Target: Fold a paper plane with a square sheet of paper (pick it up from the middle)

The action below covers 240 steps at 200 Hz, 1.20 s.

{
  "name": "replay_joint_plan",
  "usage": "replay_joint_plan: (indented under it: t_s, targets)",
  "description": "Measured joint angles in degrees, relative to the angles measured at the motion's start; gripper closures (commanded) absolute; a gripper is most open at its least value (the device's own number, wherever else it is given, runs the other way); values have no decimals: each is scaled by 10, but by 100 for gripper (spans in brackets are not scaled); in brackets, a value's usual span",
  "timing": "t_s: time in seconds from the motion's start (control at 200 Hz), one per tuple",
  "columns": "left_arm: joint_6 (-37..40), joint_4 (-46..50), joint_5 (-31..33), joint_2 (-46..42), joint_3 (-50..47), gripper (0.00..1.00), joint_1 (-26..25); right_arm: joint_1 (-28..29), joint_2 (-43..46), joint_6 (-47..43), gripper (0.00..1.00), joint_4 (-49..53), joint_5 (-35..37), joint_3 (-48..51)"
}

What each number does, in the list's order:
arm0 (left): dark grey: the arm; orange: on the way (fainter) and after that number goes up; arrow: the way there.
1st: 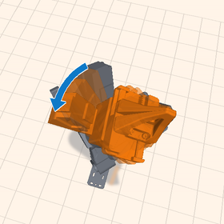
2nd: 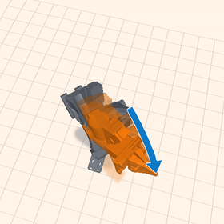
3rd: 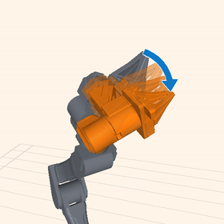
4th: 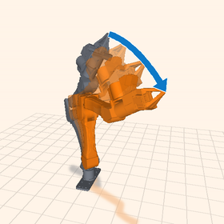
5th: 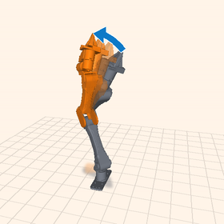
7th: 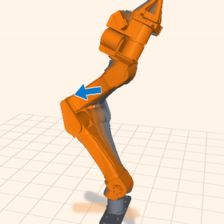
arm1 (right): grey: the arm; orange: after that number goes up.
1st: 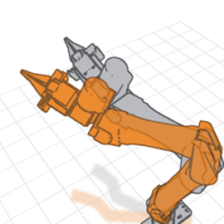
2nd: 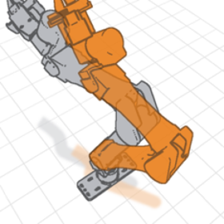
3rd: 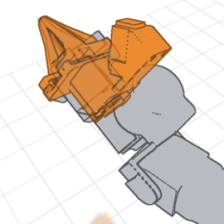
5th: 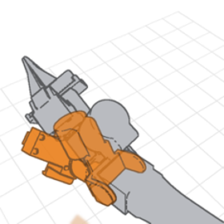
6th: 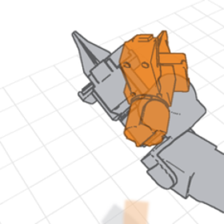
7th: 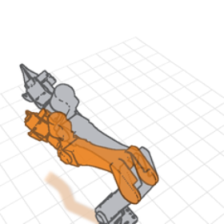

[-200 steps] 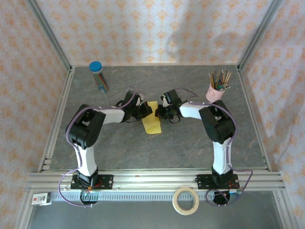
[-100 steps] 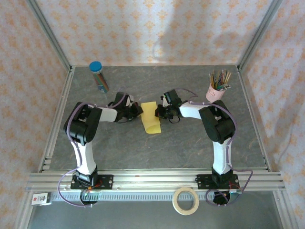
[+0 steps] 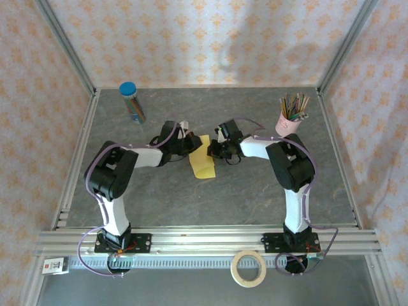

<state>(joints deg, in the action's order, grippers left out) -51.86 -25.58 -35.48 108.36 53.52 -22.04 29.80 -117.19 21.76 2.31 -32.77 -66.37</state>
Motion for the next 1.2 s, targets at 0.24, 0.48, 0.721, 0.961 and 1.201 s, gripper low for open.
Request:
replay_joint_plan:
  t_s: [0.24,0.48,0.721,0.961,1.201]
  targets:
    - [-2,20,30,58,21,100,28,0,0,0,97,0,0,0]
    - [0,30,42,62,27,100,88,0,0,0,97,-3,0,0]
    - [13,59,65,50,40,100,113,0,0,0,97,-6,0,2]
    - [-10,8,52,-28,25,100,43,0,0,0,97,-6,0,2]
    - [-23,4,44,43,28,100,22,0,0,0,97,-6,0,2]
